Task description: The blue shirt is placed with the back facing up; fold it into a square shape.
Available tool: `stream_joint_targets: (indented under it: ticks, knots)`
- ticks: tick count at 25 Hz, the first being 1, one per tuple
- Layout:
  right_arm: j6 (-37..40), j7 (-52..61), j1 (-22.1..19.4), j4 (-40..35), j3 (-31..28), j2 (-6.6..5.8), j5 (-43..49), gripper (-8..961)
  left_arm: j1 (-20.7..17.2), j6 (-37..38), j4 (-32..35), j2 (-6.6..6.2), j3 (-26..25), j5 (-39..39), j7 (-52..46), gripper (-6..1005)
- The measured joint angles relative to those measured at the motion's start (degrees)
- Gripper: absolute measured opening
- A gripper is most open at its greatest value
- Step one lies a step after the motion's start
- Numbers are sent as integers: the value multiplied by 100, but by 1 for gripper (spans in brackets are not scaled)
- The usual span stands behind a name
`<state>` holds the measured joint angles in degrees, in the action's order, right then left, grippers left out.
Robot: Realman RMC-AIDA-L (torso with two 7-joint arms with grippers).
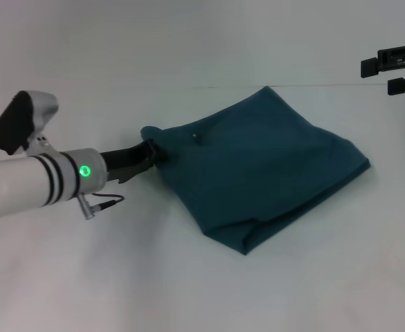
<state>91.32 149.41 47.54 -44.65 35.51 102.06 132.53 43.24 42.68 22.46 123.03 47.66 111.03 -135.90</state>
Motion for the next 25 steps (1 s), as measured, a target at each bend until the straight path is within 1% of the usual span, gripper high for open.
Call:
stream_joint_targets:
  ticks: [4, 5, 6, 9, 10, 11, 15, 18, 20, 22, 25]
  knots:
    - [8, 0, -16, 0, 0, 5, 1, 947, -116, 495, 107, -165, -23, 51, -28, 52]
    - [30, 0, -23, 0, 0, 7, 1, 947, -134, 744, 132, -255, -46, 165, -86, 52]
    - [35, 0, -34, 0, 0, 8, 1, 947, -134, 744, 132, -255, -46, 165, -86, 52]
    - [39, 0, -57, 0, 0, 14, 1, 947, -163, 1098, 243, -349, -119, 420, -242, 52]
    - [36, 0, -75, 0, 0, 19, 1, 947, -175, 1206, 337, -379, -202, 614, -338, 52]
    - [36, 0, -75, 0, 0, 19, 1, 947, -175, 1206, 337, -379, -202, 614, -338, 52]
    - [40, 0, -84, 0, 0, 24, 2, 947, -138, 1270, 456, -462, -372, 1101, -515, 52]
    - [46, 0, -87, 0, 1, 25, 1, 947, -34, 1193, 575, -547, -503, 1478, -587, 51]
    - [41, 0, -87, 2, 19, 34, 1, 947, 120, 1032, 607, -619, -532, 1634, -400, 51]
    - [28, 0, -87, 7, 48, 53, 2, 947, 190, 937, 609, -634, -520, 1659, -253, 51]
    - [21, -26, -78, 35, 59, 80, 5, 947, 318, 691, 608, -618, -481, 1666, 101, 51]
